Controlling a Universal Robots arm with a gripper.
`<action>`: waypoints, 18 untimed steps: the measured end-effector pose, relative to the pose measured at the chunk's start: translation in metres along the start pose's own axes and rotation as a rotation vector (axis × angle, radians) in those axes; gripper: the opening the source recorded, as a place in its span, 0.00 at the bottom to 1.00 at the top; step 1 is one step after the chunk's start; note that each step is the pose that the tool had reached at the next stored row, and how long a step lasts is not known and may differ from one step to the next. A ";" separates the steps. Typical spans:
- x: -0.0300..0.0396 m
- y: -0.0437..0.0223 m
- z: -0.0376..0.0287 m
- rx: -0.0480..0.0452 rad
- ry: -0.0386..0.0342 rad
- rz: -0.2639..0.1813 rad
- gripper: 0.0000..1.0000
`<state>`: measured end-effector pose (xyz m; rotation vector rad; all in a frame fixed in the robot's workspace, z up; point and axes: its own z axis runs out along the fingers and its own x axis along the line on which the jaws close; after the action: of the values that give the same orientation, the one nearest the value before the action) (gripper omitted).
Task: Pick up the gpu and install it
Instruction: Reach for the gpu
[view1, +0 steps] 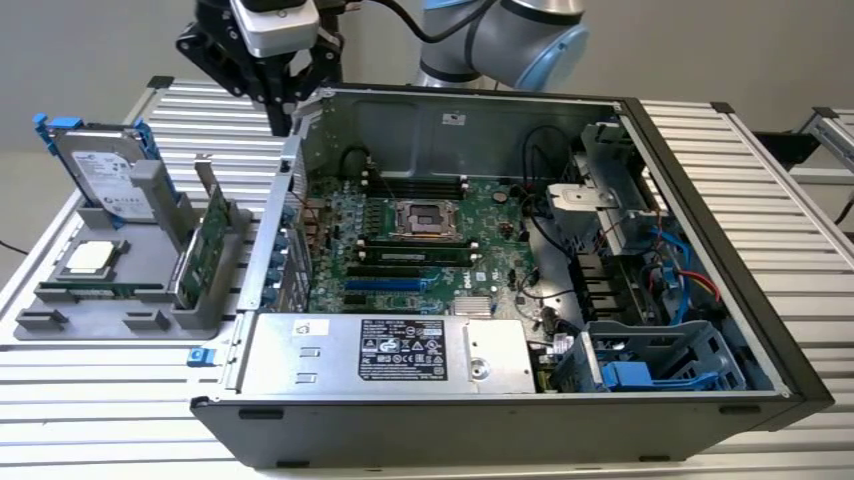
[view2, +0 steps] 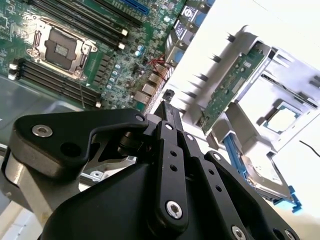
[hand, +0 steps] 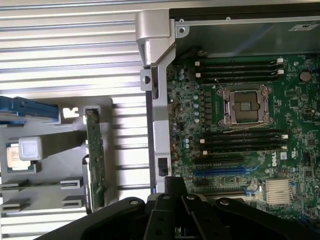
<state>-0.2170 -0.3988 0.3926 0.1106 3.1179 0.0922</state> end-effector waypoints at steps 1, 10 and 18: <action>0.0006 0.0000 0.0000 0.0000 0.0000 0.000 0.00; 0.0057 -0.0004 -0.0001 0.0000 0.0003 0.000 0.00; 0.0140 -0.0010 -0.0003 0.0001 0.0005 0.000 0.00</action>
<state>-0.2310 -0.3988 0.3926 0.1107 3.1184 0.0922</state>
